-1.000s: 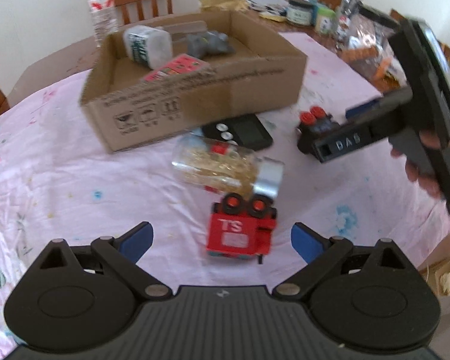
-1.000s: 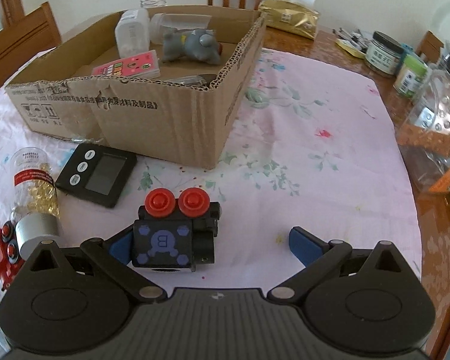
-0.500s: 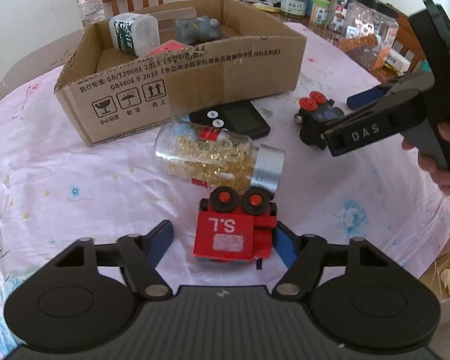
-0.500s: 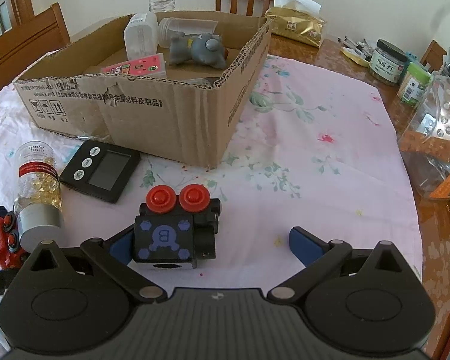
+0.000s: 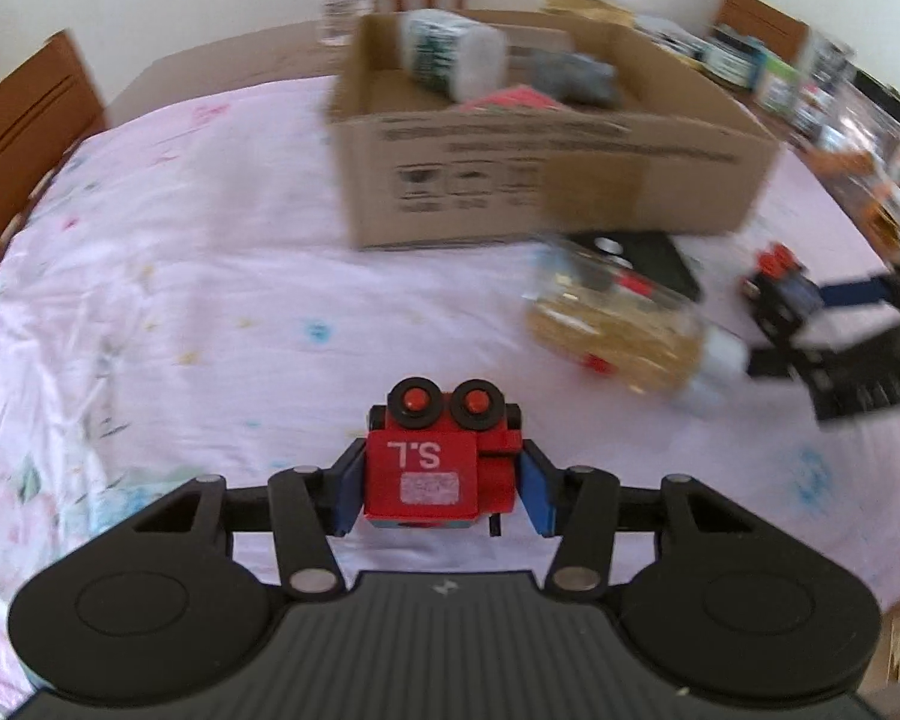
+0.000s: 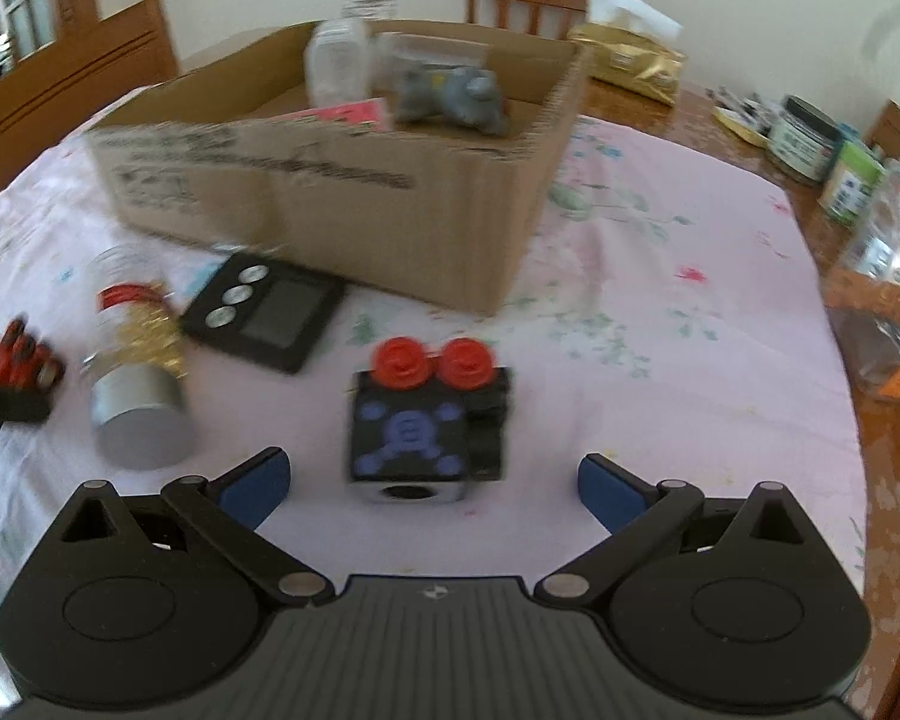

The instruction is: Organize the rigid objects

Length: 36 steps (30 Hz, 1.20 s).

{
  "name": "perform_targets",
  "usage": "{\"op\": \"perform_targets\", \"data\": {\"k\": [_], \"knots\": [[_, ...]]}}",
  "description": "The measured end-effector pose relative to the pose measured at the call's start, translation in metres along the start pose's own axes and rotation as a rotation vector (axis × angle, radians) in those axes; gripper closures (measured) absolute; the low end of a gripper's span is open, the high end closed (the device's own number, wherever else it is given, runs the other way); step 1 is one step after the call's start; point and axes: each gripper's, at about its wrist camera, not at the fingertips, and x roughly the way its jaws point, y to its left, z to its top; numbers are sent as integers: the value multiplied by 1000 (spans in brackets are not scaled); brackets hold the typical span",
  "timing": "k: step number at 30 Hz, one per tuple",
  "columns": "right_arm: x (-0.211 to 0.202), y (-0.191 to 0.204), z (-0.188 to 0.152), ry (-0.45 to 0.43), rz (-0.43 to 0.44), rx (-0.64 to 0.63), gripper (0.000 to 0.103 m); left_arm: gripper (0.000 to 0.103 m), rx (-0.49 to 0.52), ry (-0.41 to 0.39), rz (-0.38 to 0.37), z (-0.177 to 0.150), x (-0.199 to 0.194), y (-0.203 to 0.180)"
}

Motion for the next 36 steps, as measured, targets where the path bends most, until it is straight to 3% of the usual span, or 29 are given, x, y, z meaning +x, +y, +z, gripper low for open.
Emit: {"op": "perform_targets", "data": {"k": [7, 12, 27, 36], "knots": [[6, 11, 10, 1, 41, -57, 2, 52, -26, -19, 32, 1, 3, -3], [2, 10, 11, -14, 39, -61, 18, 51, -53, -29, 40, -2, 2, -4], [-1, -2, 12, -41, 21, -51, 41, 45, -60, -38, 84, 0, 6, -11], [0, -4, 14, -39, 17, -41, 45, 47, -48, -38, 95, 4, 6, -11]]}}
